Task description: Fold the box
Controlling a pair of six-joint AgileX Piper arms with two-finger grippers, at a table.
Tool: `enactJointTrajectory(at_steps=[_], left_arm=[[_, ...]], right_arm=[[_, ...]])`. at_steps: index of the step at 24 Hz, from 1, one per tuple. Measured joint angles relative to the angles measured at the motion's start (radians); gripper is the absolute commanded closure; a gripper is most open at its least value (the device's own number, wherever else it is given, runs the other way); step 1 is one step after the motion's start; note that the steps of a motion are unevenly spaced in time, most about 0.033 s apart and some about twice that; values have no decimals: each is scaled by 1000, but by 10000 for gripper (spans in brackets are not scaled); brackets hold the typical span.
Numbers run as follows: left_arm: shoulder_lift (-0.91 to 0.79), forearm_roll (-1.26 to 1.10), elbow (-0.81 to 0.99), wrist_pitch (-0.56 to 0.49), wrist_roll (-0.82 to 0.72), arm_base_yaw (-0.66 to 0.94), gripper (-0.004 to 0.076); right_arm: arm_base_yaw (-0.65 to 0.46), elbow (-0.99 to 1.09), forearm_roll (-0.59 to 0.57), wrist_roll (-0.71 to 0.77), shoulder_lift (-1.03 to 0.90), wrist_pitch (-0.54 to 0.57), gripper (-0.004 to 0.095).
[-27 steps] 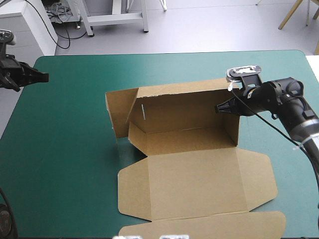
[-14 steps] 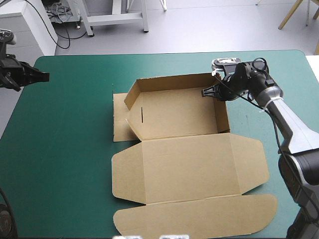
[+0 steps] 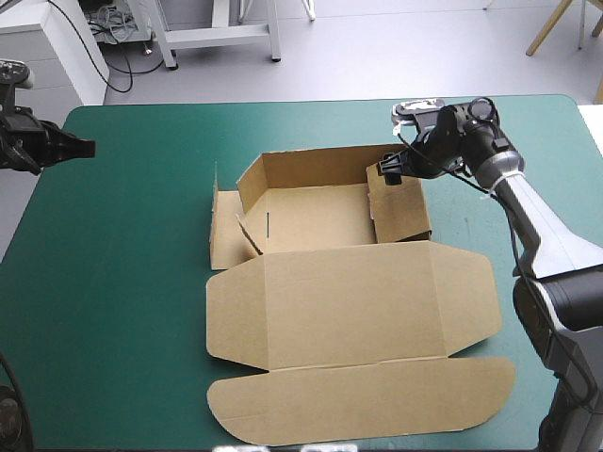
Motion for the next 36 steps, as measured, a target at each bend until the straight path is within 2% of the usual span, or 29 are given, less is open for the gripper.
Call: enactJointTrajectory(at_steps=[5,11,14,18,24,36], left_arm=[[0,0,0,0,0,0,734],[0,0,1,0,3,0,734],[0,0,1,0,11,0,734],[0,0,1,0,13,0,734],[0,0,1,0,15,0,734],[0,0,1,0,15,0,734]], right_arm=[[0,-188,-48,-35,-24,184,21],[0,-251,-50,-42,-227,223,21],[0,-251,-9,-39,-349,231,21],[0,-255,-2,-38,-417,233,21],[0,-255,-4,-30,-351,233,21],[0,-253,-4,12,-39,227,21]])
